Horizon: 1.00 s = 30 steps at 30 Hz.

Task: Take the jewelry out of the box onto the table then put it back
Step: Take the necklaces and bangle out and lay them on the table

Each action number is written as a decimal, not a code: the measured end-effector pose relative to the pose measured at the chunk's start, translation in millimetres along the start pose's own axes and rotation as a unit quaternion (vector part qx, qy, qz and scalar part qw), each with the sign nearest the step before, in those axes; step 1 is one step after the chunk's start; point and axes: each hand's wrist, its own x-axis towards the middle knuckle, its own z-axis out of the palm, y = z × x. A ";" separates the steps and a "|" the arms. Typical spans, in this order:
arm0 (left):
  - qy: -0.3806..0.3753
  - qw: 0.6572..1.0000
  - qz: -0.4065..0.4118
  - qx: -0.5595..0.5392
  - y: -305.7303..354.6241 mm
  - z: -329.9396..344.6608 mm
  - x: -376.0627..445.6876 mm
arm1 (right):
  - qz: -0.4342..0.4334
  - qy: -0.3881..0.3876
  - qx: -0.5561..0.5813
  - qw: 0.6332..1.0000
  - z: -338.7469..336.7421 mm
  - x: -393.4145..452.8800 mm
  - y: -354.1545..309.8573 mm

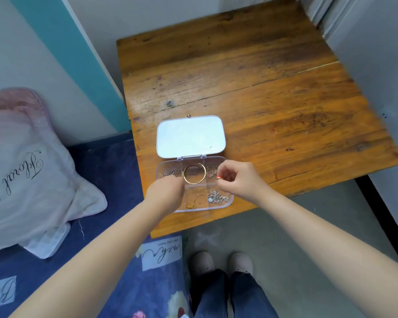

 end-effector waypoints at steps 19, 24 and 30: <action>0.217 0.763 -0.026 -0.608 225.6 -184.1 125.8 | -0.057 0.217 0.054 0.973 -296.8 72.6 -14.3; 0.246 0.861 -0.060 -0.442 283.1 -152.7 188.2 | -0.036 0.170 0.030 0.984 -341.5 94.6 61.4; 0.149 0.984 -0.055 -0.080 319.4 -61.2 200.0 | -0.034 0.067 -0.117 0.990 -328.7 61.8 175.8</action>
